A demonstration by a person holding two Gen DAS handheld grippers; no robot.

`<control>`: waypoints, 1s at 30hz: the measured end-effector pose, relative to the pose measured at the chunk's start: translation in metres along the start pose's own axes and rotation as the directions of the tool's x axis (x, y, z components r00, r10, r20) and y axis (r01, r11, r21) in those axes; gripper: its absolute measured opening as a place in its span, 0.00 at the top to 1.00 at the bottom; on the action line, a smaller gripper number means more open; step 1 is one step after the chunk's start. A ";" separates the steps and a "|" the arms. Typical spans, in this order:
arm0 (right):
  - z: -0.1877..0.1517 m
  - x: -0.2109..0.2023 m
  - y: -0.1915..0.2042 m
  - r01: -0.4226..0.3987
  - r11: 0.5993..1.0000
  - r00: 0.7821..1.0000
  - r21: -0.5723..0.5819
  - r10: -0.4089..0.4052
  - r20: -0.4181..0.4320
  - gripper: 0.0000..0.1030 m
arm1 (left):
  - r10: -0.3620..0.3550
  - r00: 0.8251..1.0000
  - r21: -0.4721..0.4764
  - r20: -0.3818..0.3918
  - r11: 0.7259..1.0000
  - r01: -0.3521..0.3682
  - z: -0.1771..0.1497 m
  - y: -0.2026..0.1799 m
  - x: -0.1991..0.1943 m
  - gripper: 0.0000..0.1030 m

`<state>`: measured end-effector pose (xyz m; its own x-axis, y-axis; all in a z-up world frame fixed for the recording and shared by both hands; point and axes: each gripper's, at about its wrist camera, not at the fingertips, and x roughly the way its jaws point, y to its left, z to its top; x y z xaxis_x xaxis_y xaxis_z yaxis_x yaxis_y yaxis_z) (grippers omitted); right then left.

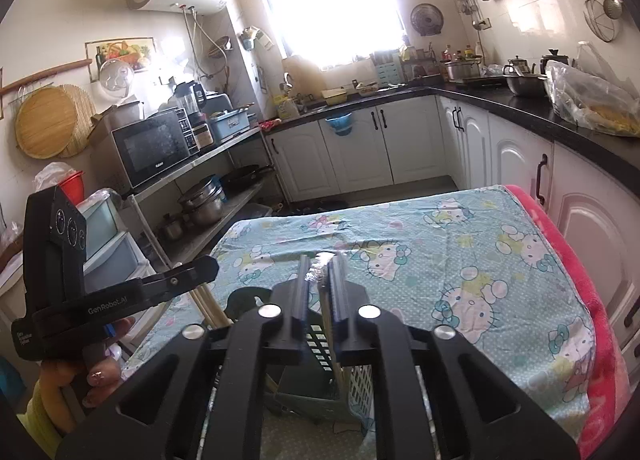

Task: Organize utensils
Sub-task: 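Lower both chopsticks into the green basket slots, then open the left tool while the right tool opens, releasing the chopsticks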

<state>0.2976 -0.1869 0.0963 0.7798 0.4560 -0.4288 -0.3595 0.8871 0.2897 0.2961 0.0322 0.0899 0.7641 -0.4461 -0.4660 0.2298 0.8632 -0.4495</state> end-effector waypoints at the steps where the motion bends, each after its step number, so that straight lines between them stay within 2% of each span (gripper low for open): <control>1: -0.001 -0.001 -0.001 0.002 1.000 1.000 0.001 -0.002 0.002 0.87 | 0.004 1.000 -0.004 0.001 1.000 -0.004 0.000 0.002 -0.001 0.97; 3: -0.002 -0.004 -0.001 0.011 1.000 1.000 -0.001 -0.011 0.006 0.87 | 0.014 1.000 -0.007 0.005 1.000 -0.014 -0.001 0.005 -0.004 0.97; 12: -0.008 -0.020 -0.004 0.053 0.999 0.998 0.000 -0.053 0.022 0.69 | 0.045 0.999 -0.037 0.009 0.998 -0.044 -0.004 0.018 -0.013 0.96; 14: -0.009 -0.024 -0.006 0.060 0.998 0.998 -0.001 -0.060 0.024 0.67 | 0.049 0.999 -0.042 0.005 0.998 -0.049 -0.006 0.020 -0.015 0.91; 16: -0.011 -0.027 -0.007 0.066 0.998 0.997 -0.003 -0.066 0.025 0.64 | 0.050 0.999 -0.048 0.005 0.998 -0.050 -0.009 0.022 -0.018 0.81; 18: -0.013 -0.029 -0.008 0.071 0.997 0.997 -0.005 -0.071 0.022 0.62 | 0.051 0.999 -0.043 0.008 0.998 -0.050 -0.010 0.021 -0.021 0.75; 27: -0.023 -0.037 -0.009 0.078 0.997 0.997 -0.010 -0.078 0.004 0.54 | 0.085 0.996 -0.014 0.030 0.996 -0.085 -0.019 0.016 -0.037 0.52; 30: -0.027 -0.039 -0.007 0.078 0.997 0.997 -0.013 -0.078 -0.003 0.52 | 0.087 0.996 -0.011 0.037 0.996 -0.086 -0.022 0.015 -0.043 0.38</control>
<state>0.2561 -0.2090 0.0873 0.8042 0.3854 -0.4525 -0.3039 0.9209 0.2442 0.2532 0.0587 0.0865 0.8028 -0.3607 -0.4748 0.1565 0.8958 -0.4160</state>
